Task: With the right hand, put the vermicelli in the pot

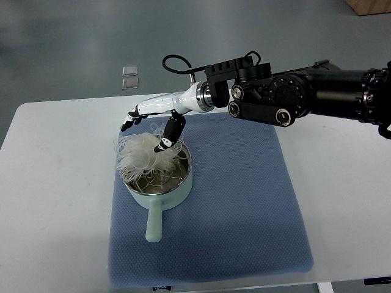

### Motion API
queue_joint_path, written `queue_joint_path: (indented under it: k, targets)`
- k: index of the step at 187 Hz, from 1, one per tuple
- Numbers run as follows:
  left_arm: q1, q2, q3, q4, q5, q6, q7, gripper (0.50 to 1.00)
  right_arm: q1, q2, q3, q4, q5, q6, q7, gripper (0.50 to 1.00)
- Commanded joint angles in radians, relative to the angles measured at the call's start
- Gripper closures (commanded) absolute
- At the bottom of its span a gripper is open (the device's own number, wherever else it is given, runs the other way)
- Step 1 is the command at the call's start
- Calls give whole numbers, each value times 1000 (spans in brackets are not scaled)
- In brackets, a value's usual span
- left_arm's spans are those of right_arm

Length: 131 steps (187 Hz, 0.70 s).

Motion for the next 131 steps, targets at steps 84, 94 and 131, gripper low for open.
queue_joint_path:
  k: [84,94,131]
  targets:
    - [2,0,0,-2,1,0,0,500,-64,-94,129,-60,187,-3,9,587]
    - [2,0,0,-2,1,0,0,500,-101,-121,176,-87,247,-5,7,587]
    - [2,0,0,-2,1,0,0,500,-305,-190,444,-143,389,-112,6,587]
